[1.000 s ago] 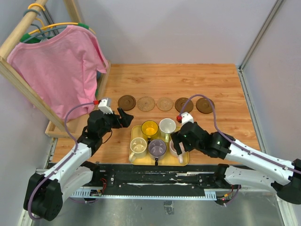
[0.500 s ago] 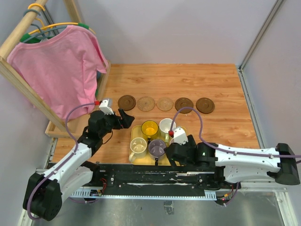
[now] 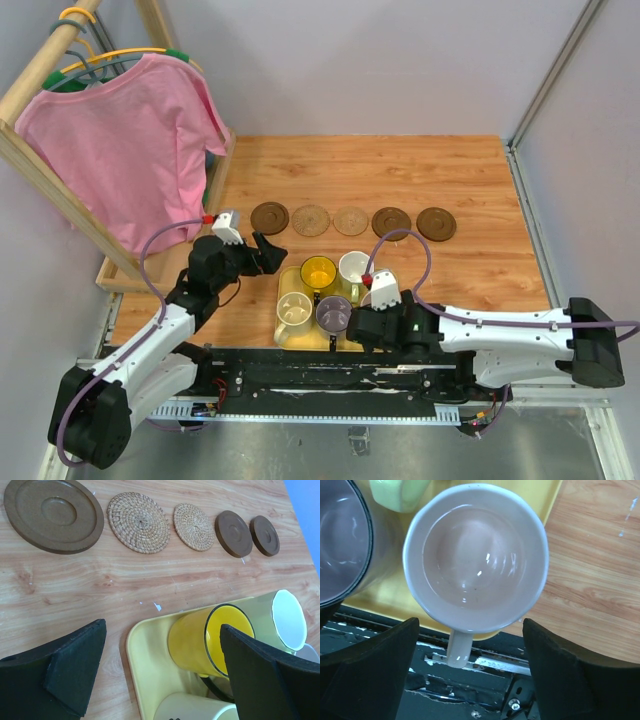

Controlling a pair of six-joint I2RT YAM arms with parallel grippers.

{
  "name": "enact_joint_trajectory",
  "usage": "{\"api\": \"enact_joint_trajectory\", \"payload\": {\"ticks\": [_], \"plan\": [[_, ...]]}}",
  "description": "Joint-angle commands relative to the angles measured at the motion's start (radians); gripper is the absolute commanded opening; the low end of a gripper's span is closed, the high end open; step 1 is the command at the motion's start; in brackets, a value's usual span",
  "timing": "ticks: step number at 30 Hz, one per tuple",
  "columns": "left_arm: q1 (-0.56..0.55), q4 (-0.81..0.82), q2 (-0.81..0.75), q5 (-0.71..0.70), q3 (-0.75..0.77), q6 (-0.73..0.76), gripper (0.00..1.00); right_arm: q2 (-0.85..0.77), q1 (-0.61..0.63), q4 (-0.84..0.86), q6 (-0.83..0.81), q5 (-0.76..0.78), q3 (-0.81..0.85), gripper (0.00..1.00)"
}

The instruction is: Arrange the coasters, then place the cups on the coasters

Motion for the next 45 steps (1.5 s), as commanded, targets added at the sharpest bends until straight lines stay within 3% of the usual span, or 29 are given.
{"api": "enact_joint_trajectory", "payload": {"ticks": [1, 7, 16, 25, 33, 40, 45], "plan": [[-0.011, 0.028, -0.001, 0.010, -0.018, -0.010, 1.00, -0.019, 0.009, 0.063, 0.013, 0.022, -0.039, 0.82], [-0.015, 0.031, -0.002, 0.011, -0.022, -0.015, 1.00, -0.026, 0.007, 0.089, 0.024, -0.009, -0.080, 0.56], [-0.016, 0.020, -0.016, 0.008, -0.031, -0.022, 1.00, 0.004, 0.007, 0.113, 0.016, -0.038, -0.091, 0.48], [-0.016, 0.010, -0.024, 0.009, -0.044, -0.025, 1.00, 0.066, 0.007, 0.112, 0.031, -0.073, -0.077, 0.02], [-0.016, 0.008, -0.030, 0.012, -0.052, -0.029, 1.00, 0.086, 0.024, -0.034, 0.086, -0.029, -0.008, 0.01], [-0.016, 0.006, -0.029, 0.009, -0.044, -0.025, 1.00, 0.022, 0.069, -0.322, 0.228, 0.132, 0.111, 0.01], [-0.017, 0.010, -0.019, 0.005, -0.033, -0.023, 1.00, -0.085, 0.068, -0.424, 0.310, 0.273, 0.131, 0.01]]}}
